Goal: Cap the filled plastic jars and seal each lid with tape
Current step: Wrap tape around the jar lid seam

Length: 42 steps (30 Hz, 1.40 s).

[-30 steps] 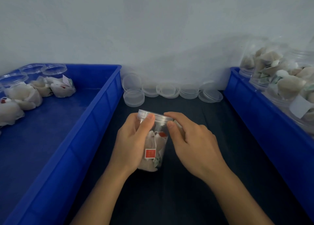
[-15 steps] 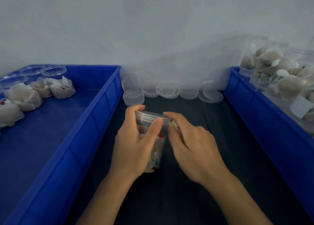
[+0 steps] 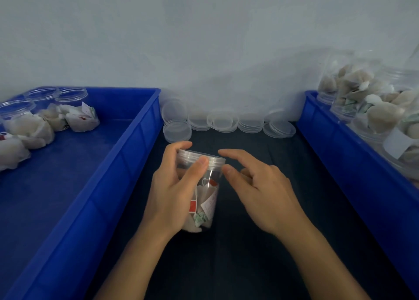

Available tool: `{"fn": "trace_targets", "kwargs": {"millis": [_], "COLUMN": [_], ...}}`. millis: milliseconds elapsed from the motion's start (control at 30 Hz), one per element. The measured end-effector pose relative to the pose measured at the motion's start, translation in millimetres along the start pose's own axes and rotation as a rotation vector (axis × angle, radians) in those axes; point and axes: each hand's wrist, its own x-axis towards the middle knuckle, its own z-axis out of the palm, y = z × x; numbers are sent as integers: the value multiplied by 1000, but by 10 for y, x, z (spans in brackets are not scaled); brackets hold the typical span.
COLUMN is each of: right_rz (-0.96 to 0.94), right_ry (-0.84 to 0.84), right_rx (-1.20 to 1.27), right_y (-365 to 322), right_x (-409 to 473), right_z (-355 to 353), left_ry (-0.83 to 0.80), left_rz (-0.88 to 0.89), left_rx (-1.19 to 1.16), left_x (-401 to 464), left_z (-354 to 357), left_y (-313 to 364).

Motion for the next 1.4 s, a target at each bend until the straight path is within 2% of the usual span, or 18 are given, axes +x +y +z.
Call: {"fn": "trace_targets", "kwargs": {"millis": [267, 367, 500, 633, 867, 1400], "right_rz": [-14, -14, -7, 4, 10, 14], "right_ry": [25, 50, 84, 102, -10, 9], "right_rx": [37, 25, -33, -55, 67, 80], "right_y": [-75, -92, -129, -148, -87, -26], "right_x": [-28, -40, -64, -66, -51, -18], "right_z": [66, 71, 84, 112, 78, 79], "left_ry": [-103, -77, 153, 109, 13, -119], "left_rz": [-32, 22, 156, 169, 24, -6], "left_rx": [-114, 22, 342, 536, 209, -119], "left_x": [25, 2, -31, -63, 12, 49], "left_z": [-72, -72, -62, 18, -53, -112], "left_y": [-24, -20, 14, 36, 34, -11]}}
